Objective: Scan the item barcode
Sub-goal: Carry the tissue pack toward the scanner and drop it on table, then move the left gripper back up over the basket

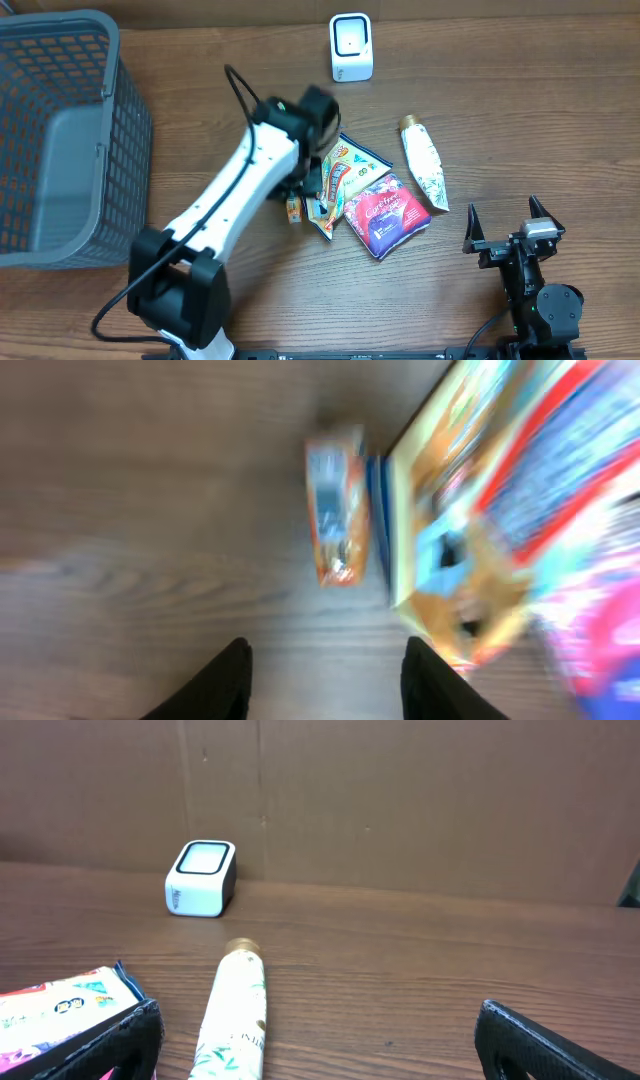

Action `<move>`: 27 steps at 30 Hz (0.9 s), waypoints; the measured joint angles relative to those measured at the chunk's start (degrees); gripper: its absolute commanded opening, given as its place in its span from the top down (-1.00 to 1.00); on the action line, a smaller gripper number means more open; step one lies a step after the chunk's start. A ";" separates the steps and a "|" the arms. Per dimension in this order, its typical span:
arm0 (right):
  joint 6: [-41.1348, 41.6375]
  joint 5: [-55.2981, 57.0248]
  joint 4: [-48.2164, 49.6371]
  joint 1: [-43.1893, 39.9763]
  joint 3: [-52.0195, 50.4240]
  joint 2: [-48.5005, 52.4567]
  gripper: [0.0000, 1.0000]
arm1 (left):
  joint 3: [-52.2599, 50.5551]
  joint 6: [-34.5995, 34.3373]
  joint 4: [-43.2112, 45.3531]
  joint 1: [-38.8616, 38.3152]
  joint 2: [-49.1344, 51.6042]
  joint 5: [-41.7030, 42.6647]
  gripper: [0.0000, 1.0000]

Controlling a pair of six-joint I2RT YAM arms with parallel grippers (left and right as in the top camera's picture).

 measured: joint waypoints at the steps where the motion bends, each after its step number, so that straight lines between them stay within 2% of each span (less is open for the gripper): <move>1: -0.02 0.00 -0.04 -0.02 0.00 -0.02 -1.00 | 3.76 -0.07 -2.38 0.61 0.02 0.00 -0.11; 4: 0.02 0.00 0.00 0.00 0.00 -0.04 -1.00 | 16.65 -0.31 -9.27 3.08 0.07 -0.04 -0.61; 5: -0.02 0.00 0.00 -0.02 0.00 -0.04 -1.00 | 21.00 -0.42 -11.30 4.11 0.00 -0.11 -1.00; 9: -0.02 0.00 -0.02 -0.02 0.00 -0.04 -1.00 | 34.42 -0.20 -17.33 9.55 -1.55 -0.46 -1.00; 11: -0.02 0.00 -0.02 0.00 0.00 -0.04 -1.00 | 37.99 -0.17 -17.64 12.72 -3.54 -0.26 -1.00; 18: 0.00 0.02 0.35 0.00 0.00 -0.04 -1.00 | 40.11 0.07 -17.92 26.82 -15.02 0.04 -1.00; 22: 0.44 -4.46 6.64 -0.02 0.00 -0.07 -1.00 | 40.57 0.17 -18.12 33.11 -19.19 0.48 -1.00; 24: 1.31 -12.13 10.86 0.00 0.00 -0.07 -1.00 | 40.79 0.20 -18.12 34.29 -20.24 0.63 -0.99; 27: 2.05 -24.81 24.22 0.00 0.00 -0.04 -1.00 | 40.83 0.20 -18.16 34.38 -20.28 1.01 -0.99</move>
